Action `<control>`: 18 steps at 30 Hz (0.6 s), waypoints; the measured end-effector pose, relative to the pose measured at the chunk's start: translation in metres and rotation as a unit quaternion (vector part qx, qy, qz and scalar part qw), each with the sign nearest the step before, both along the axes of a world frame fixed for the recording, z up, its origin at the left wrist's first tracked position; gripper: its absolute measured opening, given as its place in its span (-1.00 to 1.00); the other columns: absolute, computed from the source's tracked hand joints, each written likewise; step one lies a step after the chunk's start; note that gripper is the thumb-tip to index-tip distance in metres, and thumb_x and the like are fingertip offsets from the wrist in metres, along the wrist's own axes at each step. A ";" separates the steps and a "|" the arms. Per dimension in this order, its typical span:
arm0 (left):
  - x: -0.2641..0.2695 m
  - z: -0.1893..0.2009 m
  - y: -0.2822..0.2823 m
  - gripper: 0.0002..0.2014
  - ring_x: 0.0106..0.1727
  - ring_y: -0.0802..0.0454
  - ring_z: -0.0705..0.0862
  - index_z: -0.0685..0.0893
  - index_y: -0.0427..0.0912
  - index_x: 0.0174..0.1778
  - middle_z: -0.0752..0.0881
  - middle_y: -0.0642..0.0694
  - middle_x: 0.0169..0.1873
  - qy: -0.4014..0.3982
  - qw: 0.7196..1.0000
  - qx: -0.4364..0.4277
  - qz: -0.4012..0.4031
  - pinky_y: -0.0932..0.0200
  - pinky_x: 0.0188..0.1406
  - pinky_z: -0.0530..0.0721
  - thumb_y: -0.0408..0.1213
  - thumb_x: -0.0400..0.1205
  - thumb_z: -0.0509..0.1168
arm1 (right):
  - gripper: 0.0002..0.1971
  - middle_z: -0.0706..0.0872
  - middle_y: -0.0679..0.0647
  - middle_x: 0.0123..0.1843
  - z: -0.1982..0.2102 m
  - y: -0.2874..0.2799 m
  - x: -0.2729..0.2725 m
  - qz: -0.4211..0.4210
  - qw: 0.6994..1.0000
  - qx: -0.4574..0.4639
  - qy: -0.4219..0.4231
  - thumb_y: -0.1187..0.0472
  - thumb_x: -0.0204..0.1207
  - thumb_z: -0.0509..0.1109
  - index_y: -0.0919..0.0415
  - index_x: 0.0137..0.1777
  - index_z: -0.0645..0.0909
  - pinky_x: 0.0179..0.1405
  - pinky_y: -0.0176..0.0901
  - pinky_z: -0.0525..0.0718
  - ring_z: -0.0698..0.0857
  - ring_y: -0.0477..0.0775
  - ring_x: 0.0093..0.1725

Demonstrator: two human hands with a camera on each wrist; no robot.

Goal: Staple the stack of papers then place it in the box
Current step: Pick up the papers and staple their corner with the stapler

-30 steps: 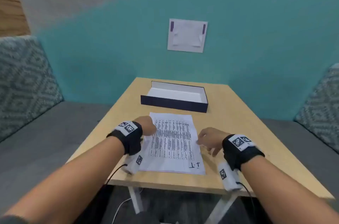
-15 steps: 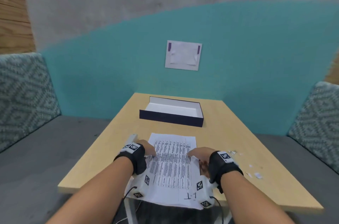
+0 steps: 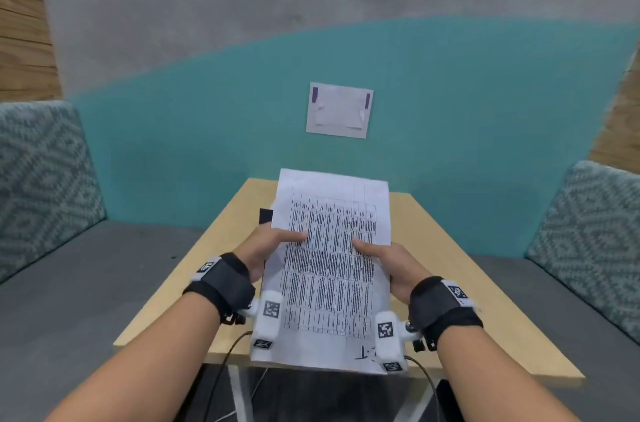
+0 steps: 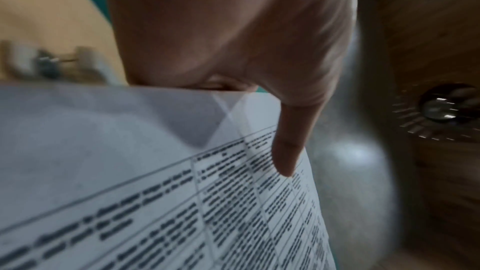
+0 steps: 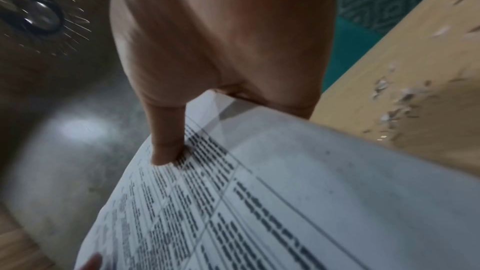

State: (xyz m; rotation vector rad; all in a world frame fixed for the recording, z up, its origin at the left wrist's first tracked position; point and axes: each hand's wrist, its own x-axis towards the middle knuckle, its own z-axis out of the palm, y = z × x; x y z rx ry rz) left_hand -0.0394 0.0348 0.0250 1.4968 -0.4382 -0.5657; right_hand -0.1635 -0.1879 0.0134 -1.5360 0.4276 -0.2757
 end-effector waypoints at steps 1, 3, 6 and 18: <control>-0.002 0.010 0.001 -0.65 0.34 -0.19 0.77 0.81 -0.24 0.27 0.83 -0.18 0.27 -0.021 0.999 -0.025 0.005 -0.25 0.49 0.61 -0.34 0.56 0.58 | -0.17 0.85 0.11 0.24 0.011 0.004 -0.002 -0.001 1.000 -0.004 -0.017 -0.11 0.04 0.83 0.22 0.32 0.73 0.47 0.24 0.61 0.77 0.20 0.32; -0.005 0.031 0.000 -0.68 0.24 -0.13 0.83 0.78 -0.25 0.29 0.86 -0.18 0.20 -0.071 0.996 -0.045 0.037 -0.16 0.43 0.68 -0.40 0.60 0.53 | -0.47 0.88 0.09 0.09 0.030 0.009 0.001 -0.030 0.997 -0.039 -0.057 0.00 0.29 0.74 0.22 0.20 0.75 0.29 0.12 0.73 0.82 0.14 0.16; -0.010 0.054 -0.009 -0.83 0.13 0.01 0.84 0.78 -0.09 0.06 0.88 -0.03 0.05 -0.156 0.980 -0.079 0.092 -0.02 0.32 0.73 -0.38 0.61 0.54 | -0.79 0.76 -0.02 -0.22 0.051 0.019 0.010 -0.117 0.975 -0.108 -0.154 0.11 0.47 0.63 0.21 -0.17 0.69 -0.09 -0.13 0.63 0.70 -0.03 -0.20; 0.021 0.022 -0.029 -0.82 0.10 0.02 0.88 0.85 -0.08 0.06 0.92 0.04 -0.02 -0.166 0.974 -0.064 0.143 0.01 0.19 0.79 -0.18 0.57 0.59 | -0.81 0.89 0.08 -0.10 0.006 0.005 0.046 -0.134 0.967 -0.140 -0.164 0.04 0.51 0.58 0.16 -0.05 0.79 0.08 0.11 0.79 0.84 0.18 -0.01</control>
